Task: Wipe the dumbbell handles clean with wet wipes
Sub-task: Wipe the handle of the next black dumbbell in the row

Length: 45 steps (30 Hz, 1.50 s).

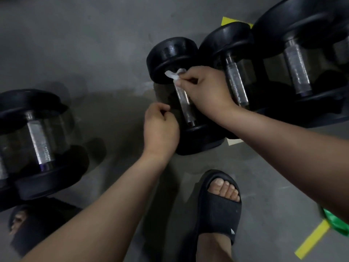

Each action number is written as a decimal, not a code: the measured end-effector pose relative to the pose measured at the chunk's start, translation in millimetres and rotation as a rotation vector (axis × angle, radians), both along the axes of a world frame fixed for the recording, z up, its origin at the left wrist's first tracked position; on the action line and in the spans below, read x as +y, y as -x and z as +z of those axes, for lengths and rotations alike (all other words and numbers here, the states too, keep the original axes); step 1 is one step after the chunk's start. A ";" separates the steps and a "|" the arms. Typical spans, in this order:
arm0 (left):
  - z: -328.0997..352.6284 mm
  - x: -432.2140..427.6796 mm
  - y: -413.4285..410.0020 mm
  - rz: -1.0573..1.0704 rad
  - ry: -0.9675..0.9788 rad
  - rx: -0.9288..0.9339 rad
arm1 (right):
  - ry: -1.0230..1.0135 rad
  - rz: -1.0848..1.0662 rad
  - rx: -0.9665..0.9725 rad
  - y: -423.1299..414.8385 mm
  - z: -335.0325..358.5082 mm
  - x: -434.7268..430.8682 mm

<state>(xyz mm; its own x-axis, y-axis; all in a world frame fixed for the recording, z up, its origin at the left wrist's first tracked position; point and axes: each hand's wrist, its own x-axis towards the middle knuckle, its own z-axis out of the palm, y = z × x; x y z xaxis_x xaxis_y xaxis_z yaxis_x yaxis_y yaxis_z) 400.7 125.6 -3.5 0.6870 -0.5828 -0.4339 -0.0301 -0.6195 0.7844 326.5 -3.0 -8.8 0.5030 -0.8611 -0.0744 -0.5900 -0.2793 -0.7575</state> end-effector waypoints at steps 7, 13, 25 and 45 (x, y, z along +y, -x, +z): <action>-6.5 -15.1 16.5 0.381 0.027 0.318 | -0.245 -0.131 -0.033 0.1 2.9 -4.3; -3.9 -20.6 22.6 0.365 -0.036 0.224 | -0.460 -0.336 -0.131 -8.2 -10.3 -10.8; -3.6 -21.6 24.2 0.378 -0.036 0.150 | -0.136 -0.042 0.208 25.5 9.5 -21.9; -3.0 -20.8 25.2 0.372 -0.037 0.109 | -0.215 0.082 0.026 18.1 8.3 -11.6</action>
<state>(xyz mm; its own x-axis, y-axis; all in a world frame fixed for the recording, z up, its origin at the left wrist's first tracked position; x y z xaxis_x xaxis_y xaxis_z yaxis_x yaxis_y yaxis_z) 375.5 104.8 -6.5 0.7971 -0.2855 -0.5321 0.2842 -0.6001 0.7477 308.4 -14.6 -0.6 0.5666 -0.7800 -0.2656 -0.5918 -0.1609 -0.7899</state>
